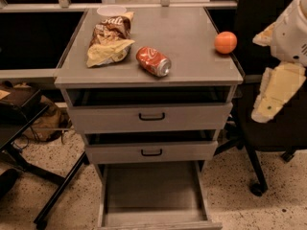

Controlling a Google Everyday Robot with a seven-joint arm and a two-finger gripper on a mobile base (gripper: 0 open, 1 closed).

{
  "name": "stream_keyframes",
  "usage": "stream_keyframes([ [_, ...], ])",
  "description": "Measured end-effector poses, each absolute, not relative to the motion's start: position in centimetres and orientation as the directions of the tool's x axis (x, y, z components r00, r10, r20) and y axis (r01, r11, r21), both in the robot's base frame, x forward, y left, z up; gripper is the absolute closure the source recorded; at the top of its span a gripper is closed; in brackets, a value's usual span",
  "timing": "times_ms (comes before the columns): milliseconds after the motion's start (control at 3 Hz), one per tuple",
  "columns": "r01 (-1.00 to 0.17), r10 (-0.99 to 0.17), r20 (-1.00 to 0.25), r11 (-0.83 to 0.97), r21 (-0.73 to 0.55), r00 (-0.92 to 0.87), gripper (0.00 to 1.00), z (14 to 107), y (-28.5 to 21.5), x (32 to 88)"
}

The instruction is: Place coke can into bottom drawer

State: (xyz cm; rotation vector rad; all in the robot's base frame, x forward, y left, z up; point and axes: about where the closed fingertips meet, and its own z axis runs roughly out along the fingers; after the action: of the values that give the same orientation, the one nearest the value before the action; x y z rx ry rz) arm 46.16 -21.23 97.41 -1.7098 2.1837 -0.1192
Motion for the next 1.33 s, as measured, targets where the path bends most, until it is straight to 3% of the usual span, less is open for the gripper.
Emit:
stream_keyframes([
  [667, -0.922, -0.931, -0.356, 0.204, -0.330, -0.079, 0.00, 95.9, -17.5, 57.7],
  [1333, -0.905, -0.920, -0.380, 0.236, -0.355, -0.091, 0.00, 95.5, -17.1, 60.7],
])
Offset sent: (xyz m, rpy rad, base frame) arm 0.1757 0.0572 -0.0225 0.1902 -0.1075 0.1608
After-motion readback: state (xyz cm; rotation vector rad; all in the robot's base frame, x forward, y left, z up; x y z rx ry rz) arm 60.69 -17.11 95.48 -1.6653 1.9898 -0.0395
